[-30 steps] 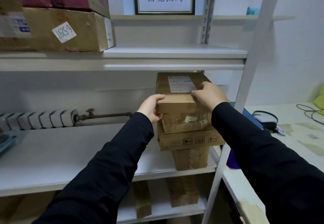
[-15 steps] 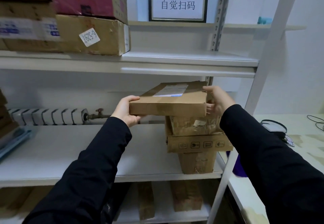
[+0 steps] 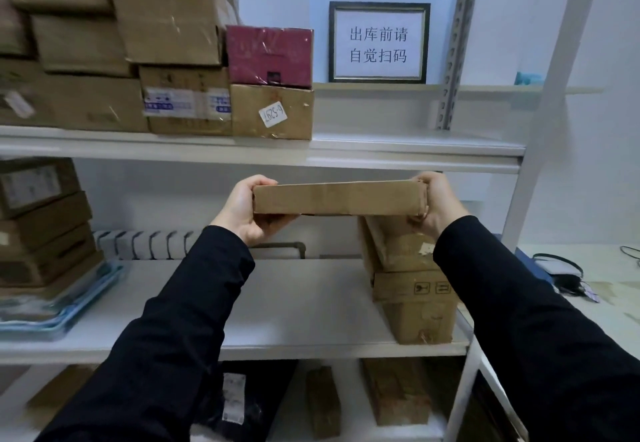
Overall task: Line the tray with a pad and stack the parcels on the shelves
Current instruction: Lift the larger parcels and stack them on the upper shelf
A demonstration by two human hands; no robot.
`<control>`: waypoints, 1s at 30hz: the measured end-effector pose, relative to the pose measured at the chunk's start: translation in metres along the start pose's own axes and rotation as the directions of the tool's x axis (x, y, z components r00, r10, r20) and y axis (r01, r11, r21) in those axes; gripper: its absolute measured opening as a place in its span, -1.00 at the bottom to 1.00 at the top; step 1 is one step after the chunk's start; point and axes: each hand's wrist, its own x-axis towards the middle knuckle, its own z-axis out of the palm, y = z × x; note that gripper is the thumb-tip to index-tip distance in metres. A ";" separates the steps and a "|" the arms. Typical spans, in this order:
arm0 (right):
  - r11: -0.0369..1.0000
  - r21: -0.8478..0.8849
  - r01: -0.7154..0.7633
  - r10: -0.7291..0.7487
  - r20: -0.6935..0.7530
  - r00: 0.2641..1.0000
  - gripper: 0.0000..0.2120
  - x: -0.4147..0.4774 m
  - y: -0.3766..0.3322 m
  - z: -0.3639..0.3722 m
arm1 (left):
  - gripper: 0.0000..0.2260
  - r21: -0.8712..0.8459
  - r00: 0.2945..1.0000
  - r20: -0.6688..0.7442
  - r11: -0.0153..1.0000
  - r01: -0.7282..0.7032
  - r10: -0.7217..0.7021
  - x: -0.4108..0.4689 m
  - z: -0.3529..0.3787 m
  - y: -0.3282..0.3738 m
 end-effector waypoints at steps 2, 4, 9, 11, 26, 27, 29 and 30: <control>1.000 -0.004 0.008 -0.008 -0.003 1.000 -0.93 -0.017 0.000 0.010 | -0.89 0.000 1.000 0.001 1.000 -0.012 0.012 -0.014 -0.008 0.009; 1.000 0.011 0.027 -0.027 -0.023 0.999 -0.80 -0.036 0.001 0.020 | -0.90 -0.009 1.000 0.004 1.000 -0.025 0.025 -0.031 -0.016 0.018; 0.982 0.063 0.176 -0.168 -0.120 0.978 -0.65 -0.078 -0.005 0.040 | -0.86 -0.086 0.999 0.046 0.996 -0.018 0.022 -0.063 -0.041 0.032; 0.972 0.059 0.229 -0.219 -0.146 0.965 -0.69 -0.094 -0.008 0.046 | -0.87 -0.094 0.999 0.038 0.995 -0.031 0.034 -0.073 -0.048 0.036; 0.861 0.170 0.480 -0.475 -0.070 0.877 -0.41 -0.151 -0.029 0.061 | -0.54 -0.186 0.935 0.279 0.968 -0.170 0.218 -0.108 -0.050 0.054; 0.870 0.185 0.456 -0.456 -0.045 0.889 -0.40 -0.149 -0.029 0.059 | -0.59 -0.179 0.935 0.272 0.967 -0.182 0.227 -0.107 -0.047 0.053; 0.884 0.205 0.421 -0.428 -0.016 0.904 -0.28 -0.142 -0.025 0.055 | -0.66 -0.169 0.938 0.258 0.966 -0.194 0.233 -0.104 -0.039 0.052; 0.872 0.218 0.439 -0.445 -0.024 0.895 -0.32 -0.137 -0.025 0.051 | -0.67 -0.168 0.937 0.260 0.967 -0.193 0.233 -0.103 -0.034 0.051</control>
